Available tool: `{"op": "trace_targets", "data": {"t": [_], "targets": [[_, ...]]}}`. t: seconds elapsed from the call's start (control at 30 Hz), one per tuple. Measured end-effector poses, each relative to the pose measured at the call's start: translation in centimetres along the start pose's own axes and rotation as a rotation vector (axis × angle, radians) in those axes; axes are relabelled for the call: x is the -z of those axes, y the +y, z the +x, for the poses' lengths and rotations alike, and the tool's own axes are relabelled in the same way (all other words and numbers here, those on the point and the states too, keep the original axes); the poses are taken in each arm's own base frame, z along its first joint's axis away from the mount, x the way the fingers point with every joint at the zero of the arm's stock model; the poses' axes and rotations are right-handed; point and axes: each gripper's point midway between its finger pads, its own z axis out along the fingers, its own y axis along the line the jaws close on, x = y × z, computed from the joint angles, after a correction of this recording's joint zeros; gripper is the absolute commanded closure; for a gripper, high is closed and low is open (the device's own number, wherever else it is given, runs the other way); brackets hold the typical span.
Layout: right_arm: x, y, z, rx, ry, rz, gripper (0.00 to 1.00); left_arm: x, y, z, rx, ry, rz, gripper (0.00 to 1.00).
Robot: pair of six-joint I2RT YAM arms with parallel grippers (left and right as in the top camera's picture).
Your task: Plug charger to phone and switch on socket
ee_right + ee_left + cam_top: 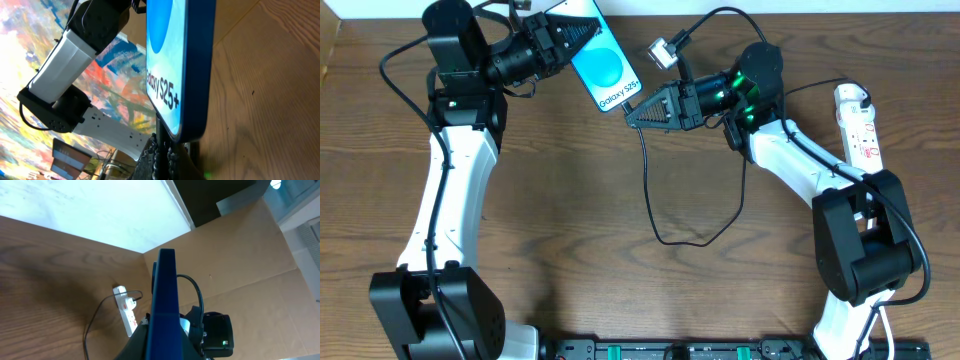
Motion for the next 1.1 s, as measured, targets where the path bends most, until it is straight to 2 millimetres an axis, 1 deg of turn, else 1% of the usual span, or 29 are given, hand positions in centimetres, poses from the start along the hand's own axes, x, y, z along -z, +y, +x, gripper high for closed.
{"op": "trace_targets", "data": {"t": [0.13,0.17,0.2,0.23,0.27,0.3,0.47,0.6,0.7,0.77,0.87,0.9,0.97,1.1], "targets": [[0.0,0.0,0.0,0.000,0.000,0.000,0.98,0.0,0.1,0.1,0.007,0.002,-0.004,0.92],[0.0,0.0,0.0,0.000,0.001,-0.001,0.90,0.0,0.1,0.1,0.009,0.002,-0.005,0.92],[0.0,0.0,0.0,0.000,0.001,-0.001,0.79,0.0,0.2,0.1,0.011,0.001,-0.007,0.92],[0.0,0.0,0.0,0.002,0.001,0.000,0.61,0.0,0.2,0.1,0.012,0.001,-0.007,0.92],[0.0,0.0,-0.1,0.006,-0.008,0.003,0.27,0.0,0.2,0.2,0.011,0.005,-0.006,0.92],[0.0,-0.2,-0.5,0.006,-0.029,0.009,0.01,0.0,0.2,0.4,0.017,0.014,-0.004,0.92],[0.1,-0.3,-1.1,0.023,-0.065,0.022,0.01,-0.4,-0.3,1.1,0.013,0.049,0.018,0.92],[0.3,-0.4,-1.3,0.028,-0.074,0.027,0.01,0.0,-0.1,0.9,0.010,0.045,0.018,0.92],[1.1,-0.6,-1.7,0.031,-0.093,0.039,0.01,0.6,0.2,0.5,0.013,0.032,0.008,0.92],[2.0,-0.9,-2.1,0.032,-0.116,0.053,0.01,1.0,0.7,0.4,0.024,0.029,-0.005,0.92],[3.7,-1.4,-2.8,0.032,-0.156,0.081,0.01,1.3,2.0,0.6,0.086,0.025,-0.050,0.93],[4.0,-1.5,-2.9,0.030,-0.162,0.085,0.01,1.3,2.7,0.8,0.117,0.022,-0.076,0.92],[4.9,-2.2,-3.1,0.004,-0.183,0.105,0.01,1.5,4.2,1.3,0.176,0.013,-0.141,0.93],[6.0,-4.1,-2.7,-0.097,-0.205,0.141,0.01,1.9,7.4,2.5,0.248,-0.005,-0.289,0.92]]}}
